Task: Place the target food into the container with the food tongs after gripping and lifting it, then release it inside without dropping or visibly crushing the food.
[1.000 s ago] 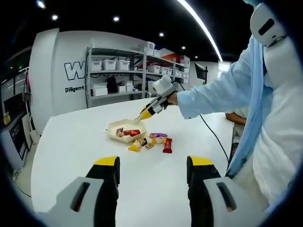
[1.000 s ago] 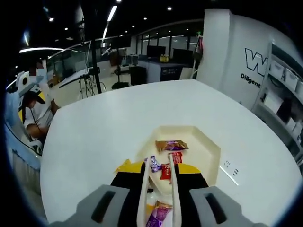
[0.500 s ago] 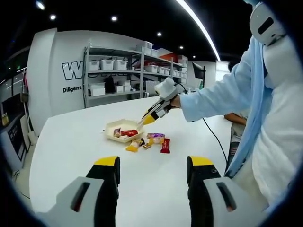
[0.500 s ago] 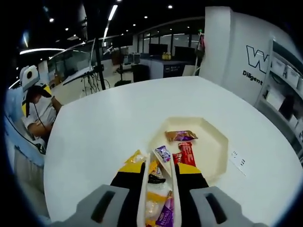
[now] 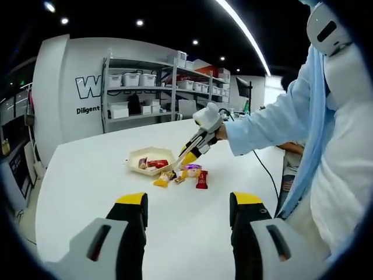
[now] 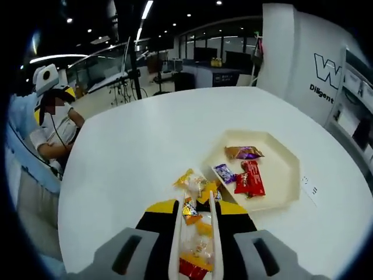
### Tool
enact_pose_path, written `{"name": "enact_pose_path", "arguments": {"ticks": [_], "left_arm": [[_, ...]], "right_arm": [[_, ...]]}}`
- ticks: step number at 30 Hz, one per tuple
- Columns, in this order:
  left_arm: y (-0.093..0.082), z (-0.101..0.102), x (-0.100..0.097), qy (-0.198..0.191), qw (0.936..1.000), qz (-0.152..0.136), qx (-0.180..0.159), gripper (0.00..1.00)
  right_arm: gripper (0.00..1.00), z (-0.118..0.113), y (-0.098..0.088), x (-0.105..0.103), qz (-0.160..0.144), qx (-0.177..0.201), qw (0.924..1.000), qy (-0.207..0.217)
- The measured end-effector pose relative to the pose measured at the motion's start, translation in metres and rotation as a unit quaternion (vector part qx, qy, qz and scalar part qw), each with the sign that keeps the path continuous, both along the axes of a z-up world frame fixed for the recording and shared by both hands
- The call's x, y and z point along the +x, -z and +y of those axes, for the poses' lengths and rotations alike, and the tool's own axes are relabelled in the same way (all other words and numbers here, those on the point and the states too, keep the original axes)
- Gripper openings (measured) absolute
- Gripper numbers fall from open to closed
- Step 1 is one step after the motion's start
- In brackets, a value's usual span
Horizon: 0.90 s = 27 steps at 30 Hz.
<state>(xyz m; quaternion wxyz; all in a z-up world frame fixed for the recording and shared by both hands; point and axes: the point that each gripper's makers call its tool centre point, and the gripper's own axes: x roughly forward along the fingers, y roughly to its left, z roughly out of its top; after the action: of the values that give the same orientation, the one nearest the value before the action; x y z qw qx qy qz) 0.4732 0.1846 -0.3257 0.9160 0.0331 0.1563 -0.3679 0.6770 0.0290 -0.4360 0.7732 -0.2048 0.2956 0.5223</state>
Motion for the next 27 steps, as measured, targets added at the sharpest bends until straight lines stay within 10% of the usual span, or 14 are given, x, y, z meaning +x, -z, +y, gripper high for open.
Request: {"name": "enact_pose_path", "arguments": {"ticks": [27], "left_arm": [[0.002,0.005,-0.006,-0.019,0.9998,0.007,0.006,0.54]], "right_arm": [[0.18,0.006,0.025,-0.016,-0.014,-0.050,0.9944,-0.093]]}}
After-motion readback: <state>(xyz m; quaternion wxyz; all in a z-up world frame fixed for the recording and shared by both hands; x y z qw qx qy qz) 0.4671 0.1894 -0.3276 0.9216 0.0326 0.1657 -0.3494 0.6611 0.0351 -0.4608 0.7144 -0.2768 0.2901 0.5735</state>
